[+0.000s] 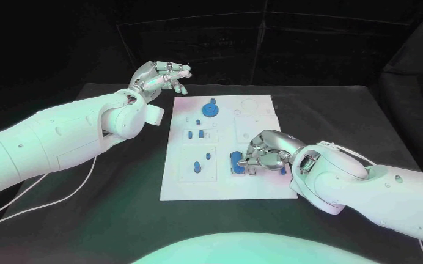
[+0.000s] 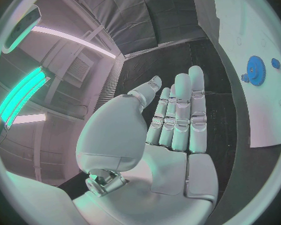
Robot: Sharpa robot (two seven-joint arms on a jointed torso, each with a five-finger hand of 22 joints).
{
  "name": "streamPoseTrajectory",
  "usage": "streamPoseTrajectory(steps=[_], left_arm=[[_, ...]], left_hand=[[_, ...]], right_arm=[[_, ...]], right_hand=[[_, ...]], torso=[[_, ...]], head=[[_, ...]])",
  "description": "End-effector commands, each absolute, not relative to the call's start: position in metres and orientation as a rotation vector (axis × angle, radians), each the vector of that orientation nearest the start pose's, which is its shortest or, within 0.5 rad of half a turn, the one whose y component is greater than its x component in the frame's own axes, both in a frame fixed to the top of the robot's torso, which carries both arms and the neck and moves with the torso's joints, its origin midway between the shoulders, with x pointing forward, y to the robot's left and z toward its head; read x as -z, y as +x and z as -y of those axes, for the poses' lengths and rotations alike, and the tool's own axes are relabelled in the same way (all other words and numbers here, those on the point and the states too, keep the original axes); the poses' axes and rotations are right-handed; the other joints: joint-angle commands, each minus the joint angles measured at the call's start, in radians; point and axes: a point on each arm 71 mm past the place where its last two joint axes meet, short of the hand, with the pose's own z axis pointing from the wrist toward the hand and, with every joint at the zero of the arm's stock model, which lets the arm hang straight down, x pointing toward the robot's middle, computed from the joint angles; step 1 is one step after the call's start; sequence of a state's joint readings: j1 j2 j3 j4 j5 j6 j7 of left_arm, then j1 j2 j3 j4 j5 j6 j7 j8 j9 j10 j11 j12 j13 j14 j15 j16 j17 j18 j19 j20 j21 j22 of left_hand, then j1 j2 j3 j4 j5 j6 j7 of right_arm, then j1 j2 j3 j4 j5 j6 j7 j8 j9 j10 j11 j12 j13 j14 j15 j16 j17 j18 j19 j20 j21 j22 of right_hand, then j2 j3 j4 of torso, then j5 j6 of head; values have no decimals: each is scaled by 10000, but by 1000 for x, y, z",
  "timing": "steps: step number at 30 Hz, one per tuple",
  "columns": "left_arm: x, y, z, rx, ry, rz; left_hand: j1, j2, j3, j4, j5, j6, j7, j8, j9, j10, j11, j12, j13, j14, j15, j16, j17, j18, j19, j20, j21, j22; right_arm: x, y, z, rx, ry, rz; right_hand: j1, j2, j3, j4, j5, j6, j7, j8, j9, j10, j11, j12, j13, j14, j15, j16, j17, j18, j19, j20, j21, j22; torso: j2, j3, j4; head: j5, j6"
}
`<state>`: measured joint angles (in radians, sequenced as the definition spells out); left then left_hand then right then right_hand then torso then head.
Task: Assemble the parts on the task board
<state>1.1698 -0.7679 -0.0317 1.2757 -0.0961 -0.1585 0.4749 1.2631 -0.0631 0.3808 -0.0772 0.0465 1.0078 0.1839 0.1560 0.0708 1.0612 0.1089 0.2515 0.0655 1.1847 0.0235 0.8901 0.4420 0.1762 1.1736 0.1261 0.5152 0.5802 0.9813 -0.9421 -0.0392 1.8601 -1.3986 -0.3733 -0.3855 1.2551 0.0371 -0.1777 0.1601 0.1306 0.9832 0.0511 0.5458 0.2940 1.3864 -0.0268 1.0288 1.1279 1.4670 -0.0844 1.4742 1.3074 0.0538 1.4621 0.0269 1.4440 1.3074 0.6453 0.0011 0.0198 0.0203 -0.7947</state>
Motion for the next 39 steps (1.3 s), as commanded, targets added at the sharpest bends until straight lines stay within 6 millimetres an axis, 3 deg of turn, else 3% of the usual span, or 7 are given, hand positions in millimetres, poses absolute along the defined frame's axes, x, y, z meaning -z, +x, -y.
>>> streamPoseTrajectory(steps=[1,13,24,35,39], left_arm=[[198,525,-239,15571,-9902,-13836],[198,525,-238,15598,-9897,-13855],[198,525,-238,15587,-9905,-13865],[198,525,-238,15589,-9909,-13873],[199,525,-238,15582,-9917,-13878]], left_hand=[[84,42,-46,-2,18,-68,29,8,2,-13,63,-29,16,-47,51,-41,-16,63,66,7,-68,-9],[84,42,-46,-2,18,-68,29,8,2,-13,63,-29,16,-47,51,-41,-16,63,66,7,-68,-9],[84,42,-46,-2,18,-68,29,8,2,-13,63,-29,16,-47,51,-41,-16,63,66,7,-68,-9],[84,42,-46,-2,18,-68,29,8,2,-13,63,-29,16,-47,51,-41,-16,63,66,7,-68,-9],[84,42,-46,-2,18,-68,29,8,2,-13,63,-29,16,-47,51,-41,-16,63,66,7,-68,-9]], right_arm=[[248,375,166,-7150,571,-19538],[255,383,166,-6366,617,-19649],[259,386,158,-6108,141,-19901],[250,386,159,-6856,776,-18804],[245,384,166,-7502,1272,-18356]], right_hand=[[-43,-10,-72,0,27,82,-9,-31,-3,65,23,-33,1,655,-41,53,492,-61,148,-41,48,404],[364,245,-4,-245,34,142,-50,-50,4,80,-13,-38,35,660,-68,64,534,-63,150,-62,53,423],[746,251,8,-567,-88,156,-70,-79,3,66,-35,-95,25,658,-87,57,537,-67,154,-82,59,444],[635,266,-60,-524,-9,139,-41,-108,-6,69,-15,-108,26,656,-78,50,528,-62,143,-81,43,419],[546,260,-142,-495,179,-73,44,-278,-72,34,45,-185,-14,642,-40,16,463,-63,141,-62,40,418]], torso=[[5,-1,5],[5,0,37],[6,-3,4],[-1,10,3],[4,10,4]], head=[[2,-10],[3,-25],[42,-66],[18,-27],[-11,14]])
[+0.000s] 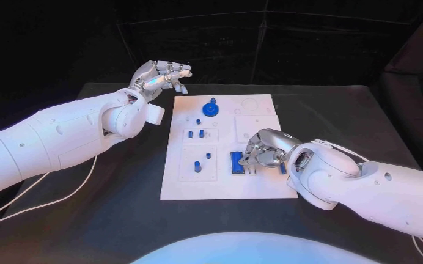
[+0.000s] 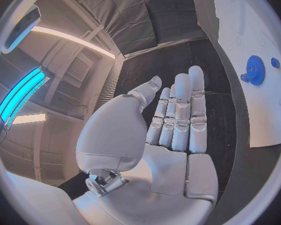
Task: Assemble the parts on the task board
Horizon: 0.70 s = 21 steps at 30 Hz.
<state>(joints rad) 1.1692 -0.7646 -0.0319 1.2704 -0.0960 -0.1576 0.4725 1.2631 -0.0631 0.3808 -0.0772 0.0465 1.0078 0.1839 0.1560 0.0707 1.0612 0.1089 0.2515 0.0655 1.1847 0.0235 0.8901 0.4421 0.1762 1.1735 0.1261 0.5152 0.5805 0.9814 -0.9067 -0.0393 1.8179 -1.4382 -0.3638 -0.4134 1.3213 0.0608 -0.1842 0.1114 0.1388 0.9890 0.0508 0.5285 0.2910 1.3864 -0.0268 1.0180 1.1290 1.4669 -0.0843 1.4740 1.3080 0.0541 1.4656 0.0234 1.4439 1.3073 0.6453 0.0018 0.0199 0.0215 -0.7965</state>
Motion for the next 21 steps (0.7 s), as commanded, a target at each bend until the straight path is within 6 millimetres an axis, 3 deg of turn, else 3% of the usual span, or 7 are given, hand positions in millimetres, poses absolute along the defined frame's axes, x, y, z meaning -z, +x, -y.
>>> streamPoseTrajectory(steps=[1,7,14,16,21], left_arm=[[199,525,-238,15579,-9919,-13879],[200,525,-239,15561,-9930,-13879],[199,525,-237,15600,-9916,-13881],[199,524,-236,15631,-9907,-13890],[199,524,-236,15648,-9900,-13890]], left_hand=[[84,41,-47,-1,18,-69,29,8,2,-13,63,-29,16,-47,51,-42,-17,63,66,7,-68,-12],[84,41,-47,-1,18,-69,29,8,2,-13,63,-29,16,-47,51,-42,-17,63,66,7,-68,-12],[98,60,-62,0,18,-70,29,17,3,-14,62,-26,16,-51,50,-43,-30,63,79,6,-90,-36],[98,60,-62,0,18,-70,29,17,3,-14,62,-26,16,-51,50,-43,-30,63,79,6,-90,-36],[98,60,-62,0,18,-70,29,17,3,-14,62,-26,16,-51,50,-43,-30,63,79,6,-90,-36]], right_arm=[[244,383,169,-7583,1404,-18305],[243,381,196,-7377,2200,-18542],[248,383,235,-5447,1953,-19081],[249,384,245,-4934,1988,-19088],[250,384,259,-4296,2004,-19101]], right_hand=[[-125,23,-92,-8,132,-189,72,-155,-63,28,65,-87,-28,641,-26,11,447,-67,107,-17,43,425],[-72,49,-121,-72,250,-377,176,-392,-158,-23,149,-171,-65,632,44,-15,408,-67,104,40,40,426],[-74,11,-180,-113,264,-434,234,-549,-220,-67,199,-258,-116,627,87,-31,387,-63,93,82,28,412],[-106,-7,-221,-112,337,-479,269,-641,-255,-42,227,-188,-56,633,110,-19,418,-65,94,104,29,418],[-258,-78,-365,-63,640,-532,324,-785,-300,88,280,207,257,653,158,19,501,-73,113,153,53,465]], torso=[[6,0,4],[0,-10,-8],[-1,-26,-34],[3,-9,-8],[0,7,-21]], head=[[-42,39],[-116,78],[-319,123],[-407,127],[-467,144]])
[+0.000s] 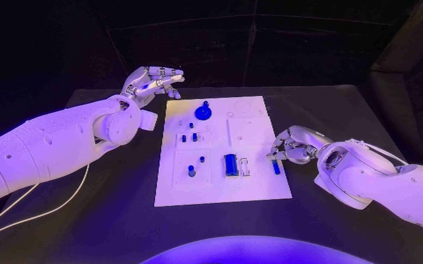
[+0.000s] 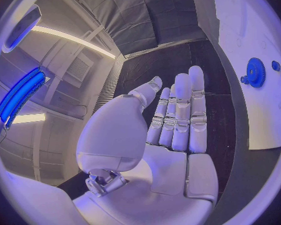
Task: Assemble the parts on the task board
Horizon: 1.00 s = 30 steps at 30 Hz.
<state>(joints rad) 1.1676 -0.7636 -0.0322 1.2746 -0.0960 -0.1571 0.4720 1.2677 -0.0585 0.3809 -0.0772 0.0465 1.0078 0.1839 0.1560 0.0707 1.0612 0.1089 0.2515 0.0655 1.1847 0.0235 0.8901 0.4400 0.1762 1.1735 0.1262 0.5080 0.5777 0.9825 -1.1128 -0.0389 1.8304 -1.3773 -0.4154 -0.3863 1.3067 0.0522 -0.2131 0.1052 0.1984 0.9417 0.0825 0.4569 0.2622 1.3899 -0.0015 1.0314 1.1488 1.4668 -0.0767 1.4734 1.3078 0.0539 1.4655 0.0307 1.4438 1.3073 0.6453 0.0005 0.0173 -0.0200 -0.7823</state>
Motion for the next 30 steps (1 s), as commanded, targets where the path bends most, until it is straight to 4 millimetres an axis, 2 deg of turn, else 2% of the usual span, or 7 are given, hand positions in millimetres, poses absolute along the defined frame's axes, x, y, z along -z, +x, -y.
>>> streamPoseTrajectory(steps=[1,9,12,23,30], left_arm=[[199,524,-236,15648,-9900,-13889],[199,523,-237,15642,-9899,-13879],[199,523,-237,15646,-9899,-13880],[199,523,-238,15617,-9910,-13878],[199,524,-239,15603,-9916,-13879]], left_hand=[[52,14,-62,0,18,-70,29,17,3,-14,62,-26,16,-51,50,-43,-9,63,79,5,-18,-9],[52,14,-62,0,18,-70,29,17,3,-14,62,-26,16,-51,50,-43,-9,63,79,5,-18,-9],[52,14,-62,0,18,-70,29,17,3,-14,62,-26,16,-51,50,-43,-9,63,79,5,-18,-9],[52,14,-62,0,18,-70,29,17,3,-14,62,-26,16,-51,50,-43,-9,63,79,5,-18,-9],[52,14,-62,0,18,-70,29,17,3,-14,62,-26,16,-51,50,-43,-9,63,79,5,-18,-9]], right_arm=[[250,384,261,-4216,1980,-19118],[253,384,267,-3638,1703,-19331],[255,385,266,-3529,1612,-19441],[260,385,262,-3176,1101,-19951],[261,384,256,-3165,800,-20112]], right_hand=[[-134,1,-97,8,59,-57,11,-79,-13,56,31,88,70,655,87,26,504,-72,117,85,57,469],[-324,-28,-242,114,81,4,8,-123,-14,39,38,104,89,656,100,27,509,-72,121,109,62,479],[-414,-62,-340,170,151,49,-5,-139,-8,21,34,102,93,654,97,23,505,-69,118,113,57,474],[-604,-184,-597,306,180,240,-60,-103,40,-41,-3,19,42,642,76,-6,458,-65,110,104,46,463],[-561,-174,-639,313,174,407,-116,-23,102,-50,-47,15,44,639,45,-14,452,-67,115,84,51,477]], torso=[[3,18,14],[-11,8,3],[-9,10,20],[1,13,25],[8,16,36]], head=[[-75,9],[-155,2],[-173,4],[-169,-14],[-176,-24]])
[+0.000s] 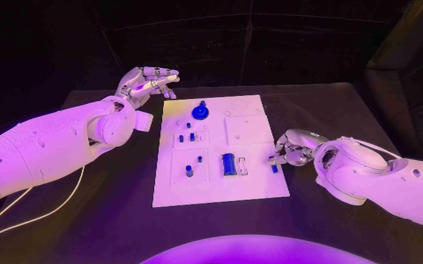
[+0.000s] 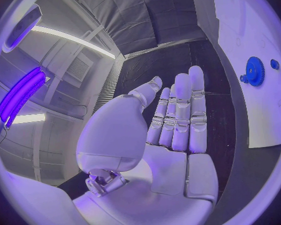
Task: Assemble the parts on the task board
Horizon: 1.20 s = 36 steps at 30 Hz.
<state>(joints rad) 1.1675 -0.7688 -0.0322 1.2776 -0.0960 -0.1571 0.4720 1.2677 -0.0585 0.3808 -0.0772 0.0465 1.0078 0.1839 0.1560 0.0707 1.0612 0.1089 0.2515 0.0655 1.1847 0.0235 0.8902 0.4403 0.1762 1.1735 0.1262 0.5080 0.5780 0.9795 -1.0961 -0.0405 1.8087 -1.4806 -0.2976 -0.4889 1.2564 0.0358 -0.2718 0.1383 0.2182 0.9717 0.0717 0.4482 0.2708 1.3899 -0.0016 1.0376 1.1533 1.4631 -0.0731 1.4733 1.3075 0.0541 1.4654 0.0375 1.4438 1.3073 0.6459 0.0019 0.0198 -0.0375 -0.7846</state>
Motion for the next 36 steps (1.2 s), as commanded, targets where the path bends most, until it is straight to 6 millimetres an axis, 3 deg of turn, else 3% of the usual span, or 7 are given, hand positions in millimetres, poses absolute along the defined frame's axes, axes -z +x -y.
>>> streamPoseTrajectory(steps=[1,11,17,25,29,30,36], left_arm=[[199,524,-239,15601,-9918,-13880],[199,524,-239,15586,-9929,-13890],[200,524,-240,15578,-9935,-13892],[200,524,-240,15577,-9942,-13899],[200,523,-240,15568,-9948,-13898],[200,523,-240,15568,-9948,-13898],[201,523,-240,15566,-9957,-13905]], left_hand=[[52,14,-62,0,18,-70,29,17,3,-14,62,-26,16,-51,50,-44,-11,62,79,5,-18,-12],[52,14,-62,0,18,-70,29,17,3,-14,62,-26,16,-51,50,-44,-11,62,79,5,-18,-12],[52,14,-62,0,18,-70,29,17,3,-14,62,-26,16,-51,50,-44,-11,62,79,5,-18,-12],[52,14,-62,0,18,-70,29,17,3,-14,62,-26,16,-51,50,-44,-11,62,79,5,-18,-12],[52,14,-62,0,18,-70,29,17,3,-14,62,-26,16,-51,50,-44,-11,62,79,5,-18,-12],[52,14,-62,0,18,-70,29,17,3,-14,62,-26,16,-51,50,-44,-11,62,79,5,-18,-12],[52,14,-62,0,18,-70,29,17,3,-14,62,-26,16,-51,50,-44,-11,62,79,5,-18,-12]], right_arm=[[261,384,256,-3140,763,-20137],[263,384,254,-2729,130,-20273],[265,385,249,-2309,-646,-20330],[268,382,243,-2056,-1225,-20283],[267,381,240,-2134,-1193,-20133],[267,381,240,-2134,-1193,-20133],[260,379,235,-2694,-707,-19486]], right_hand=[[-21,1,-50,-33,-21,141,-21,82,34,-50,-57,-44,2,678,0,-8,468,-67,112,6,47,470],[500,60,7,-350,21,231,-82,157,190,-68,-123,-64,3,681,-65,-11,486,-70,115,-62,46,484],[1363,79,284,-992,-840,193,-78,114,272,-109,-136,-124,-19,682,-85,-11,513,-81,128,-93,58,528],[2039,404,783,-1542,-1036,191,-57,-82,249,-166,-137,-216,-61,684,-86,-13,536,-83,128,-98,52,537],[1900,490,990,-1638,-182,176,-3,-373,140,-201,-100,-288,-99,682,-50,-25,530,-79,120,-75,34,518],[1900,490,990,-1638,-182,176,-3,-373,140,-201,-100,-288,-99,682,-50,-25,530,-79,120,-75,34,518],[1686,552,1480,-1703,1646,355,-40,-665,34,-176,-138,-252,-55,705,-76,17,630,-100,180,-96,101,637]], torso=[[2,3,13],[-1,1,25],[1,-1,23],[4,-4,14],[-9,-5,12],[-9,-5,12],[-9,3,16]], head=[[-9,-5],[-10,-31],[12,-47],[15,-61],[12,-70],[12,-70],[16,-75]])
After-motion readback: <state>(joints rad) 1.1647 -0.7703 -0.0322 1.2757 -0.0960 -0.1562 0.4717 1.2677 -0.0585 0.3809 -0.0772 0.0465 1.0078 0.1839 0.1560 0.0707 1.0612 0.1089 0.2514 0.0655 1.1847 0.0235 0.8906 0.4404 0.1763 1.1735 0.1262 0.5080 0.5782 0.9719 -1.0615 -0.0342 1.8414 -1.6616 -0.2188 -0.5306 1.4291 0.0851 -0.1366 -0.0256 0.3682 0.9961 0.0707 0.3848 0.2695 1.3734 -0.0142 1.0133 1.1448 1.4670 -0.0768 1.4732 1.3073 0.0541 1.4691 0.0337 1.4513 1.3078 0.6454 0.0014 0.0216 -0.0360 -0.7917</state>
